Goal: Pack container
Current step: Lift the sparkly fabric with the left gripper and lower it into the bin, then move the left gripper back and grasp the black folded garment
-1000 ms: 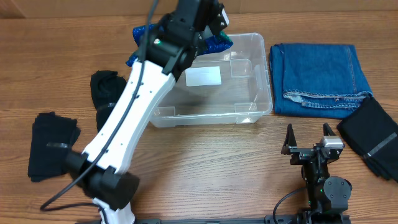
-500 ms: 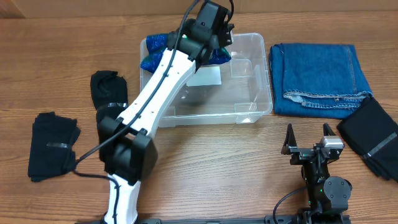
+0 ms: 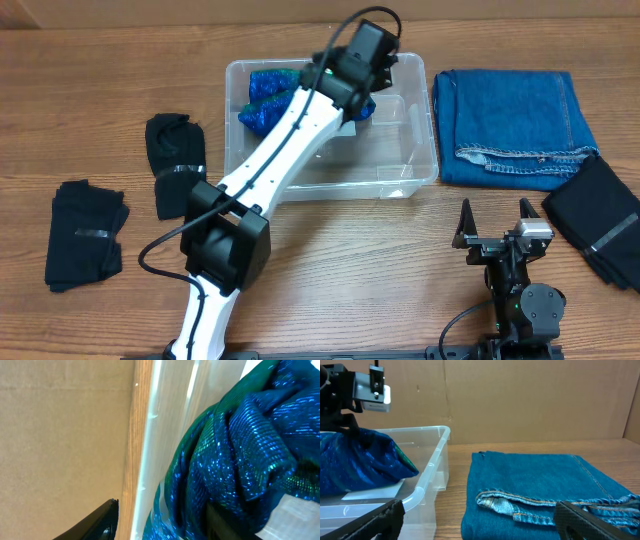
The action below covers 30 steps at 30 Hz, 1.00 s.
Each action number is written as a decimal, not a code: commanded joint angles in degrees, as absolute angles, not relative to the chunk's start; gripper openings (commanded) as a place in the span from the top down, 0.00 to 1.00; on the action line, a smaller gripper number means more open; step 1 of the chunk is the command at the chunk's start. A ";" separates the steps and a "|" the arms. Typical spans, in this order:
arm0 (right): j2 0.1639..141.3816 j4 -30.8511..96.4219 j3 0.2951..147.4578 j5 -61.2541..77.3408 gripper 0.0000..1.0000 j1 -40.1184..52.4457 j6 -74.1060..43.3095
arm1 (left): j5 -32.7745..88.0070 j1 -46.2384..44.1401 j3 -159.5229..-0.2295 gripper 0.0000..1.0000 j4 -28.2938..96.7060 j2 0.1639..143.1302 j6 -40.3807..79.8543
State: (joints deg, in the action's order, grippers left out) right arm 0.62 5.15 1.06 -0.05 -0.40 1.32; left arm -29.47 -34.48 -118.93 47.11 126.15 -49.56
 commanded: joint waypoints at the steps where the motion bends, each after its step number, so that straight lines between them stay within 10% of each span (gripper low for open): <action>1: 0.16 4.80 0.45 -0.34 0.00 -0.75 1.50 | -33.78 -37.63 -121.14 0.44 49.52 125.78 -43.16; 11: 0.16 4.80 0.45 -0.34 0.00 -0.75 1.50 | -24.16 -35.27 -139.72 0.17 65.19 125.78 -22.04; 30: 0.16 4.80 0.45 -0.34 0.00 -0.75 1.52 | -8.78 -17.52 -164.40 0.00 96.75 120.31 -3.62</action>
